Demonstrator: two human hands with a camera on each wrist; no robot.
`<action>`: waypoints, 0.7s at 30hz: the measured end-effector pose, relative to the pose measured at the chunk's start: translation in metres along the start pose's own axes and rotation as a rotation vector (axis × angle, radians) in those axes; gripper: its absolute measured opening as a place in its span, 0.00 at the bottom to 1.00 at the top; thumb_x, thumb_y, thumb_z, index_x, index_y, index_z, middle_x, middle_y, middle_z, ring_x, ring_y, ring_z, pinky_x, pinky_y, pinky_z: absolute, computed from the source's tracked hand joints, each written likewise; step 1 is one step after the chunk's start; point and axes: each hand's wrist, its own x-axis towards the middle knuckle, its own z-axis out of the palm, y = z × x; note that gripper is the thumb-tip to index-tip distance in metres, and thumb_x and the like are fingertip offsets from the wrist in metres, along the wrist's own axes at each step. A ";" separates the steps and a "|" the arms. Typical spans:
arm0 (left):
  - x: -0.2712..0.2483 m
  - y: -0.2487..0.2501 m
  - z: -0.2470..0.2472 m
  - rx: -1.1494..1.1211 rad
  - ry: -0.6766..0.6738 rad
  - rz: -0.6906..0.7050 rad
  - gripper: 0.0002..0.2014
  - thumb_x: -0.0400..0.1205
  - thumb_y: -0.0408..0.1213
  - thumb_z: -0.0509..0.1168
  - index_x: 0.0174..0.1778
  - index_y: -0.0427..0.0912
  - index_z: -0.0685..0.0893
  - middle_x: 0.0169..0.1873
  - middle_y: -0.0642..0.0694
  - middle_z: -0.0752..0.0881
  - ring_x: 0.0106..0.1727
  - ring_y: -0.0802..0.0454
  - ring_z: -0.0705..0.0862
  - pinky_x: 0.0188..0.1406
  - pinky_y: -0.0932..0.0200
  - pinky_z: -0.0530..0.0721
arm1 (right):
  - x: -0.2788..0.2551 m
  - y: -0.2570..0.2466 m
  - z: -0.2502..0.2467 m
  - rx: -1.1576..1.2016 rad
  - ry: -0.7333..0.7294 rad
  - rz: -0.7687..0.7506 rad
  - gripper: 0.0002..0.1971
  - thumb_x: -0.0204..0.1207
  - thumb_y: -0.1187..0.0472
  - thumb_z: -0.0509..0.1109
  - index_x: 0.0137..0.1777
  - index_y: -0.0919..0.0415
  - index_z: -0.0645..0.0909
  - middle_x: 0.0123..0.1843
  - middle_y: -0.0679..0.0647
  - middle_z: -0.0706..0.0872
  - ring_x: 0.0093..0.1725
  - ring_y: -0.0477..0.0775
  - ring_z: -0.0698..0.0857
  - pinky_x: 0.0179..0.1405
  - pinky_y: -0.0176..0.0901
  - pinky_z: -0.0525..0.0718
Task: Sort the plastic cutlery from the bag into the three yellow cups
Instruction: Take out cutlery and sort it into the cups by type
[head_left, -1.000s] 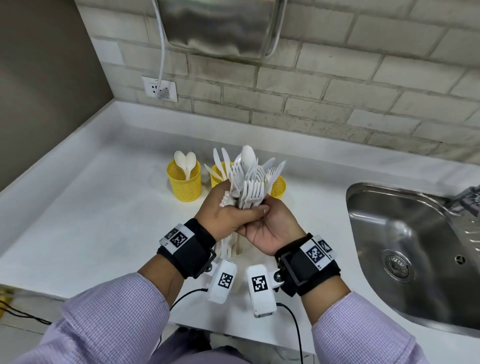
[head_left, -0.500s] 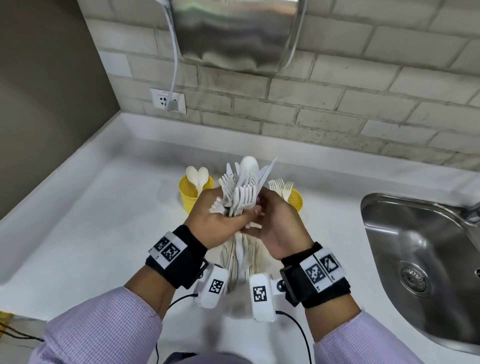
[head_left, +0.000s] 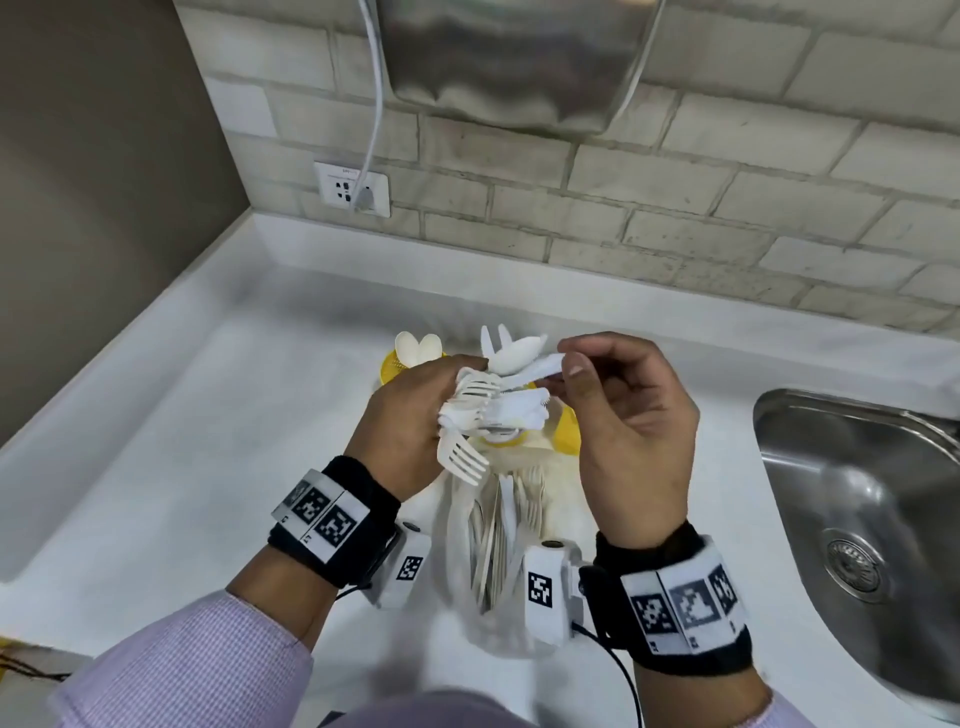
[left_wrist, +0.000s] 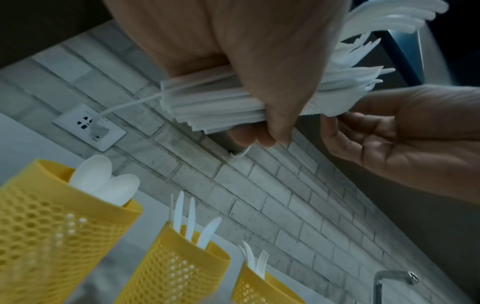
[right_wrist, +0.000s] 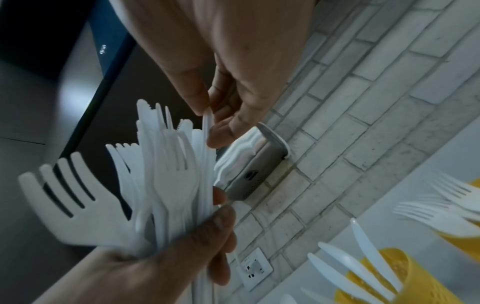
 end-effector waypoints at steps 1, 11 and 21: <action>0.001 0.002 -0.002 0.031 -0.017 0.019 0.13 0.91 0.33 0.56 0.46 0.40 0.84 0.29 0.53 0.91 0.30 0.58 0.90 0.32 0.62 0.89 | 0.001 0.002 0.001 0.001 0.009 0.001 0.04 0.82 0.75 0.71 0.52 0.68 0.84 0.50 0.61 0.91 0.44 0.61 0.90 0.50 0.49 0.89; 0.000 -0.015 -0.012 0.424 -0.207 0.256 0.07 0.81 0.21 0.72 0.44 0.36 0.86 0.33 0.49 0.90 0.35 0.57 0.90 0.38 0.69 0.84 | 0.011 0.004 0.006 -0.052 -0.021 -0.043 0.06 0.82 0.76 0.70 0.53 0.66 0.84 0.50 0.61 0.93 0.45 0.62 0.88 0.48 0.45 0.87; 0.005 -0.016 -0.016 0.445 -0.199 0.352 0.08 0.82 0.34 0.73 0.40 0.34 0.88 0.30 0.50 0.90 0.31 0.47 0.89 0.43 0.65 0.85 | 0.016 0.008 0.010 -0.089 -0.052 0.091 0.11 0.79 0.74 0.75 0.57 0.61 0.84 0.47 0.55 0.89 0.45 0.64 0.87 0.47 0.41 0.87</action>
